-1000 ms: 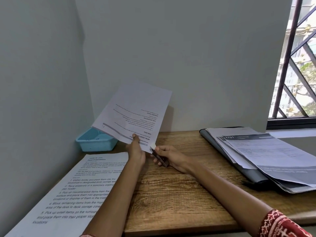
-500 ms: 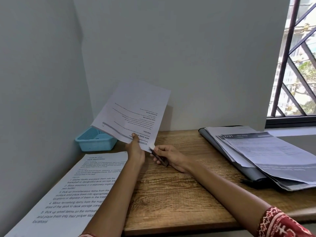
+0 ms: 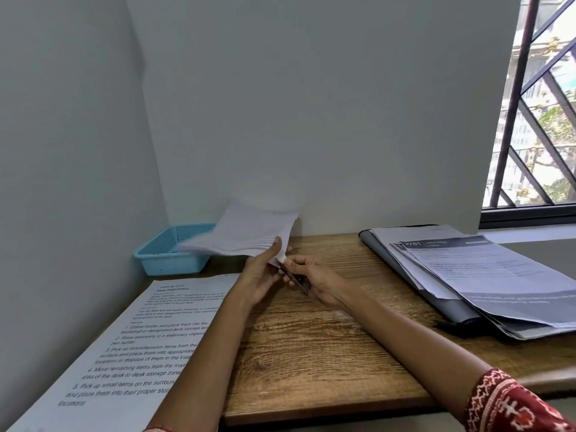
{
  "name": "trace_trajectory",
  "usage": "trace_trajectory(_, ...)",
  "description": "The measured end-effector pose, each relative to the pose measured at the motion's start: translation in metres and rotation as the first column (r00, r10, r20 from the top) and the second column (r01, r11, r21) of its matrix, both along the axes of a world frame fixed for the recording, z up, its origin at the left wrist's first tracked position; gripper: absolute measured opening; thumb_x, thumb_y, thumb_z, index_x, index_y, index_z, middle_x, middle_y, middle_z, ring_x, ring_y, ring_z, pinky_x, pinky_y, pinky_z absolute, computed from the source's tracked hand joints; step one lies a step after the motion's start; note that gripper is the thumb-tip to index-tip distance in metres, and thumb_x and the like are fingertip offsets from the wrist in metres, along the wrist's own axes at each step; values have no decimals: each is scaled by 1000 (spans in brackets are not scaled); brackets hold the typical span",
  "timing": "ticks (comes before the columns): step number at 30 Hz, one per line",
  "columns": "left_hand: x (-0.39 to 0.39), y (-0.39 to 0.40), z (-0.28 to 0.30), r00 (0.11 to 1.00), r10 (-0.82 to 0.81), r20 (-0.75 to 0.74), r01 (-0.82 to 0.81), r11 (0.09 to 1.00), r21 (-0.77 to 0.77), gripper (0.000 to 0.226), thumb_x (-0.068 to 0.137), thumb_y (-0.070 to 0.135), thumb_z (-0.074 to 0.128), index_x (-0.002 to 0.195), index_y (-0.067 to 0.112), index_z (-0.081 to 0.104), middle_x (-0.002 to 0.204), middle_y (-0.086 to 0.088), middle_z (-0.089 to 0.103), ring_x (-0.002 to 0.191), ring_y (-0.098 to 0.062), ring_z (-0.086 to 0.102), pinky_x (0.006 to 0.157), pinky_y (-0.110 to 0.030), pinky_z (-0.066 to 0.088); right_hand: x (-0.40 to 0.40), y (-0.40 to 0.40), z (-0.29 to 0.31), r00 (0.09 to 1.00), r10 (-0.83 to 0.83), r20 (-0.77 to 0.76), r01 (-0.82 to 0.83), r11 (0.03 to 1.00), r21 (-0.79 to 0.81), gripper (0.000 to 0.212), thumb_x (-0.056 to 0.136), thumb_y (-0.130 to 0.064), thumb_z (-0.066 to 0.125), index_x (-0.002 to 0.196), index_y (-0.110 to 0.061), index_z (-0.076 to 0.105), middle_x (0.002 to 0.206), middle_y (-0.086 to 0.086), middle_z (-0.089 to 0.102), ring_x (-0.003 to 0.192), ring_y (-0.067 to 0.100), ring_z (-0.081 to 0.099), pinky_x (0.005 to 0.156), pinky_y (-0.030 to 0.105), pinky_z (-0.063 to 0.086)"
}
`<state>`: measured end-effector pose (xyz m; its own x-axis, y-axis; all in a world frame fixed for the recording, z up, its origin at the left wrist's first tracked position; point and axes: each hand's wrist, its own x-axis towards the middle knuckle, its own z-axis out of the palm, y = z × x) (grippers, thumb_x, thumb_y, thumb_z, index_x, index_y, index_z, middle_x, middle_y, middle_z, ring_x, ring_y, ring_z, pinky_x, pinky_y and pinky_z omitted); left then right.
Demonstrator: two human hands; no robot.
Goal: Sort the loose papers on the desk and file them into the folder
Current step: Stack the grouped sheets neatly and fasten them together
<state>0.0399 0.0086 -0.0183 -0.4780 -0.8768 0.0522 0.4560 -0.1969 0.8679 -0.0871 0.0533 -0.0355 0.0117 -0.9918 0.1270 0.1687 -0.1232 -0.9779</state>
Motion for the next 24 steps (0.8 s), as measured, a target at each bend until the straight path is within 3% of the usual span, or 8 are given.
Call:
trace_trajectory(2, -1, 1, -4, 998, 1, 68, 3, 998, -61, 35, 72, 13, 72, 99, -7, 63, 92, -18, 62, 77, -22, 61, 64, -29, 55, -1, 1, 1, 1000, -5, -16, 5, 1000, -5, 15, 94, -13, 55, 91, -12, 69, 68, 0, 65, 57, 4, 59, 55, 14, 49)
trace_trajectory(6, -3, 0, -8, 996, 33, 79, -24, 993, -112, 9, 81, -5, 63, 90, -8, 63, 87, -16, 64, 66, -18, 63, 60, -29, 55, -3, 4, 1, 997, -20, -70, 20, 1000, -1, 12, 95, -12, 54, 94, -13, 66, 60, -5, 65, 54, 1, 58, 53, 13, 46)
trace_trajectory(11, -3, -4, -11, 995, 40, 89, -33, 997, -77, 19, 81, -9, 60, 100, -13, 61, 97, -15, 67, 78, -20, 65, 69, -33, 57, -3, 2, -2, 991, -49, -125, 47, 999, -17, 12, 94, -12, 55, 95, -11, 67, 65, -6, 67, 59, 4, 59, 56, 14, 46)
trace_trajectory(18, -6, -5, -13, 995, 59, 85, -53, 996, -74, 22, 81, -11, 59, 102, -14, 59, 94, -14, 69, 68, -15, 68, 63, -30, 58, -1, -2, -5, 983, -103, -150, 102, 995, -10, 11, 92, -8, 57, 89, -11, 67, 78, 3, 65, 59, 8, 58, 62, 18, 48)
trace_trajectory(22, -4, -5, -13, 996, 25, 87, -17, 996, -92, 10, 85, 1, 61, 91, -6, 65, 95, -16, 69, 84, -21, 66, 80, -35, 55, -1, 2, 0, 985, -98, -140, 100, 995, 10, 11, 93, -11, 57, 88, -10, 67, 74, 2, 65, 57, 8, 58, 54, 18, 47)
trace_trajectory(24, -2, -5, -10, 997, -22, 77, 26, 998, -58, 29, 93, 24, 54, 90, -1, 67, 96, -15, 70, 91, -23, 65, 84, -34, 54, -2, 4, 3, 991, -66, -112, 71, 997, 40, 13, 94, -11, 57, 86, -9, 67, 74, 3, 65, 59, 10, 57, 55, 20, 47)
